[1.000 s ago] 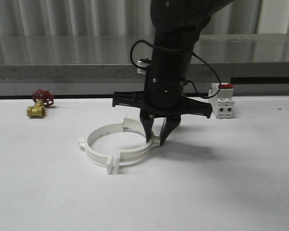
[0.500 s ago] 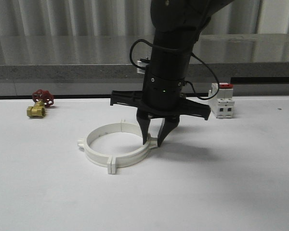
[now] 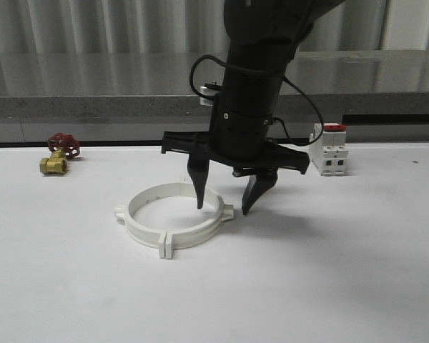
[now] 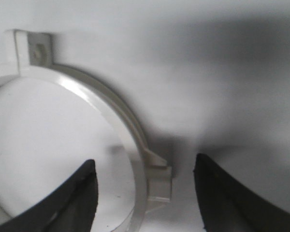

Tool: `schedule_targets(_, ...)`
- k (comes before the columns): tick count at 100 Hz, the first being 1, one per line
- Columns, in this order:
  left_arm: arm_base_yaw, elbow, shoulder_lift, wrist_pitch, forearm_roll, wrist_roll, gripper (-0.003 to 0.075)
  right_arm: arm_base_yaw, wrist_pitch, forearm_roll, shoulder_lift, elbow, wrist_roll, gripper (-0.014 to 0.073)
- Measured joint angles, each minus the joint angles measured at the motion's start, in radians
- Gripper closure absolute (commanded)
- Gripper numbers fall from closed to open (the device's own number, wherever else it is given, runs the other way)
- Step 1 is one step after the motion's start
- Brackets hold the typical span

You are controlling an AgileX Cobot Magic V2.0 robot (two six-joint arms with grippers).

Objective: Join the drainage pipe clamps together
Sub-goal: 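Open the right gripper and lift it away from the ring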

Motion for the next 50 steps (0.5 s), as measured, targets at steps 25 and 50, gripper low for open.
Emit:
schedule_targets(25, 0.0, 0.0, 0.0, 0.0, 0.0, 0.0, 0.0741, -0.05, -0.006, 0.002, -0.115, 0.0, -0.14, 0.0141)
schedule_targets(50, 0.0, 0.0, 0.0, 0.0, 0.0, 0.0, 0.0741, -0.166, 0.052, 0.002, -0.291, 0.0, -0.309, 0.0141)
